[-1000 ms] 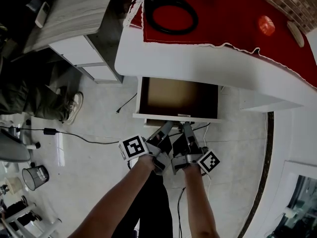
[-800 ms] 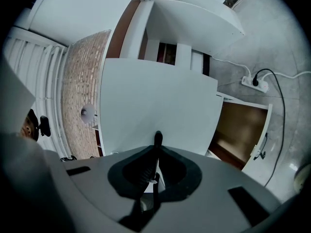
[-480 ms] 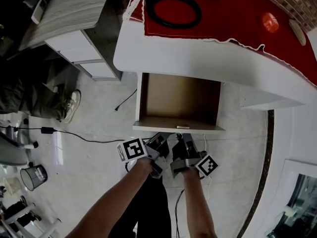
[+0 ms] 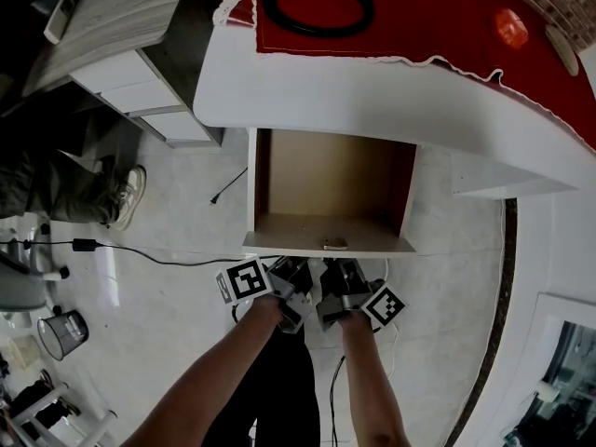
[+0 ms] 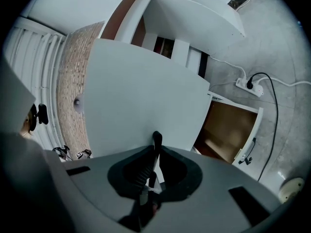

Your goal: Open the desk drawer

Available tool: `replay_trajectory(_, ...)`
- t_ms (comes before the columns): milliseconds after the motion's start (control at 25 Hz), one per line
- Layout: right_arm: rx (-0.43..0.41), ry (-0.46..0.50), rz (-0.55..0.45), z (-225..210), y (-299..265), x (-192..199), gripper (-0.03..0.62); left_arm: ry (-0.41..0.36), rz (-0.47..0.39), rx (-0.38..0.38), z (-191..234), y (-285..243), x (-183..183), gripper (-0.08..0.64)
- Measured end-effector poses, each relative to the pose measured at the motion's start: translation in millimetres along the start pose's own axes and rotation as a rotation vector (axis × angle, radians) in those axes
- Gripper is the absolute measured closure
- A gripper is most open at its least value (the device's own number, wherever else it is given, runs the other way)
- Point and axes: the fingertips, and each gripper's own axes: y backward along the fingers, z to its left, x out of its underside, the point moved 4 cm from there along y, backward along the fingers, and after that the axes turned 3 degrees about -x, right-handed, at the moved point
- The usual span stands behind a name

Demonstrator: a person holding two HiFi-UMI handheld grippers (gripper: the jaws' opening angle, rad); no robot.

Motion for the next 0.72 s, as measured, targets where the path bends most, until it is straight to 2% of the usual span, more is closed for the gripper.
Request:
replay_trajectory(280, -0.033, 0.026, -0.002, 2, -2, 0, 0.551, -0.01, -0.019, 0.002, 1, 0, 1, 0.522)
replay_trajectory(440, 0.009, 0.059, 0.023, 1, 1, 6, 0.549, -0.035, -0.025, -0.028, 4, 7, 2, 0.52)
replay_trajectory(600, 0.026, 0.087, 0.007, 5, 1, 7, 0.546, -0.084, 0.016, -0.06, 3, 12, 5, 0.52)
replay_trajectory(720, 0.048, 0.097, -0.002, 7, 4, 7, 0.54, -0.091, 0.032, -0.076, 3, 18, 9, 0.52)
